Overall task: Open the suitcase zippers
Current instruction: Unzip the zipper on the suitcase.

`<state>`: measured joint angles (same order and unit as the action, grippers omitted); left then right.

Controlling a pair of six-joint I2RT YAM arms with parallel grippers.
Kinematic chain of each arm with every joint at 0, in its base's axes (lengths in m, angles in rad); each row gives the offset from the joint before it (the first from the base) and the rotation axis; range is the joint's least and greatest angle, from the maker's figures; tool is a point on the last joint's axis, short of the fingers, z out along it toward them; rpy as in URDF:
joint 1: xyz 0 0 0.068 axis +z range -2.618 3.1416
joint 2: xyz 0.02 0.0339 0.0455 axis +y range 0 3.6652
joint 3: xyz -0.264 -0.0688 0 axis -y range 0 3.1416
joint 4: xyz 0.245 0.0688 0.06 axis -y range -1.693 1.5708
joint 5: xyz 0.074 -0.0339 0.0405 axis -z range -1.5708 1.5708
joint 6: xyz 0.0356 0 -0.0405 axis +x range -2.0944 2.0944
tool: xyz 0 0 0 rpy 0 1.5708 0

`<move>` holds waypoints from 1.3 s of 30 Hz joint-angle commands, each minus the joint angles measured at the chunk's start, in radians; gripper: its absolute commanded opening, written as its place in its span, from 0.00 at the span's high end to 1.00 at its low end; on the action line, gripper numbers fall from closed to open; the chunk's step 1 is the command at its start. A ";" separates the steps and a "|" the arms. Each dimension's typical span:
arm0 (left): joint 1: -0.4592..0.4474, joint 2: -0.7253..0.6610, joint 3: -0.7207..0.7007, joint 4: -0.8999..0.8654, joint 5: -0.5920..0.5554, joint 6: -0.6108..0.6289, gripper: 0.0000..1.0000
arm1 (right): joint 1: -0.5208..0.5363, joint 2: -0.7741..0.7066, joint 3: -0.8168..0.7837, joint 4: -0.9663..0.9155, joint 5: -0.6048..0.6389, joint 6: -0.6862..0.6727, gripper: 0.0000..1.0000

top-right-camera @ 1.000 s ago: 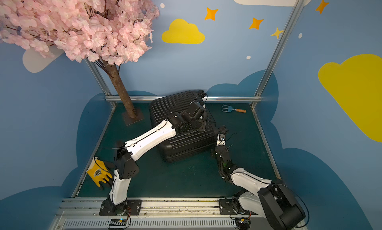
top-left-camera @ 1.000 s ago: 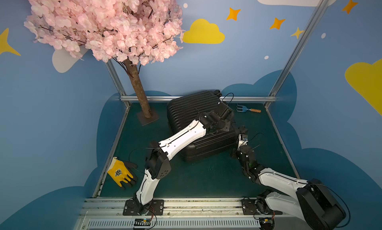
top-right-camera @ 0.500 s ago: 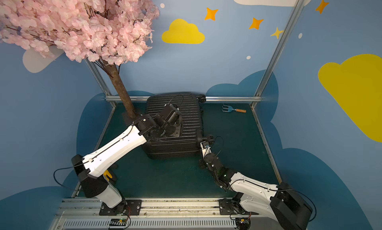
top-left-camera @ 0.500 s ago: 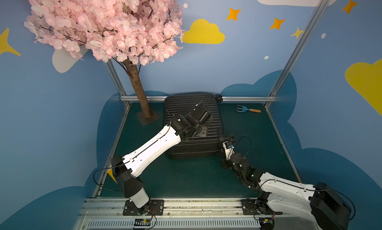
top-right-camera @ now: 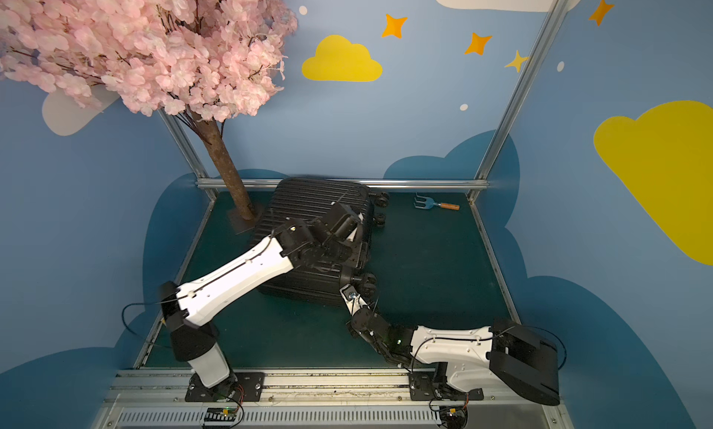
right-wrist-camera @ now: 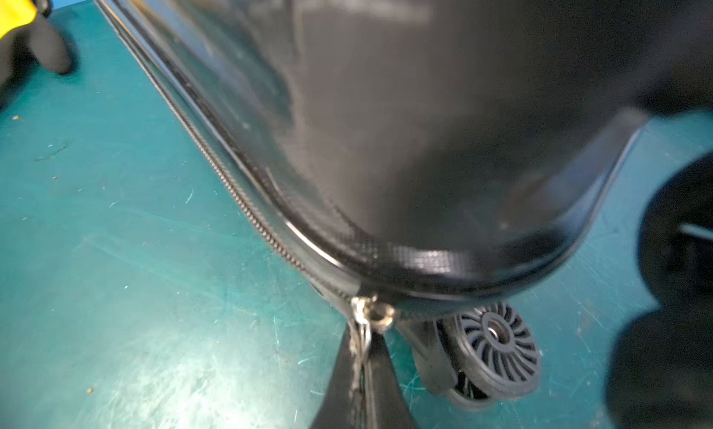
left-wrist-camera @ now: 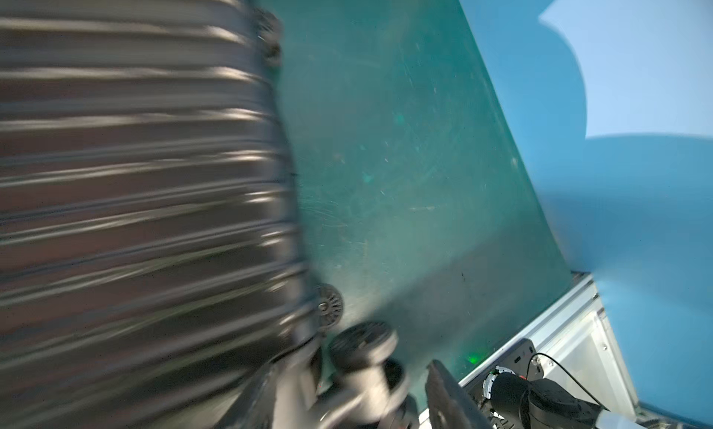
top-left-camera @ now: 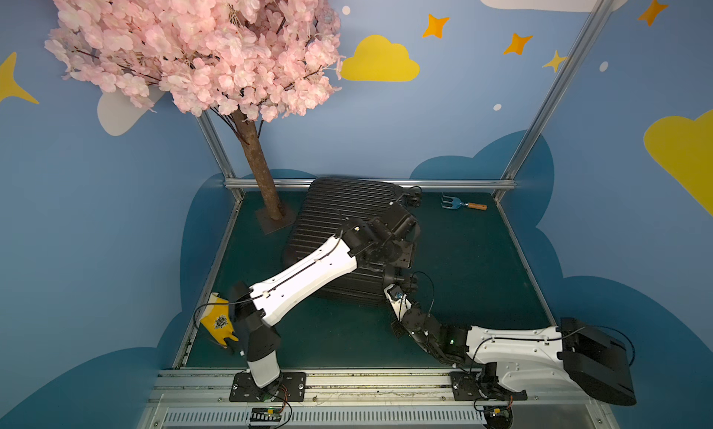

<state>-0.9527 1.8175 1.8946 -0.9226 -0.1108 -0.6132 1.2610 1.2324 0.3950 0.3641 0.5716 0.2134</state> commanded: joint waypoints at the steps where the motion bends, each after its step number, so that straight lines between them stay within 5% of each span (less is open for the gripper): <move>1: -0.011 0.070 0.063 -0.065 -0.044 -0.005 0.40 | 0.015 0.001 0.013 0.043 0.075 0.032 1.00; 9: -0.005 0.153 0.056 -0.195 -0.300 -0.038 0.46 | 0.025 -0.173 -0.078 -0.131 0.212 0.254 1.00; 17: -0.003 0.117 -0.032 -0.172 -0.280 -0.051 0.50 | -0.083 -0.188 -0.169 -0.003 0.329 0.317 1.00; 24: -0.004 0.087 -0.109 -0.131 -0.221 -0.077 0.54 | -0.262 0.004 -0.101 0.212 0.279 0.233 1.00; 29: -0.004 0.037 -0.074 -0.126 -0.185 -0.079 0.54 | -0.279 0.136 -0.085 0.428 0.363 0.146 1.00; 30: -0.004 0.021 -0.062 -0.126 -0.189 -0.073 0.52 | -0.278 0.147 -0.099 0.482 0.373 0.124 0.97; 33: 0.007 -0.040 -0.033 -0.151 -0.231 -0.055 0.44 | -0.238 0.115 -0.140 0.594 0.411 0.010 0.57; 36: 0.055 -0.127 -0.049 -0.170 -0.308 -0.015 0.36 | -0.190 -0.024 -0.127 0.423 0.456 -0.066 0.48; 39: 0.202 -0.212 -0.097 -0.208 -0.341 0.006 0.31 | -0.177 -0.265 -0.011 -0.204 0.413 0.118 0.48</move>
<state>-0.8619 1.6844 1.8256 -1.0214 -0.3622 -0.6426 1.0786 1.1263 0.2859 0.5858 0.9417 0.2478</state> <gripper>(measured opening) 0.682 0.519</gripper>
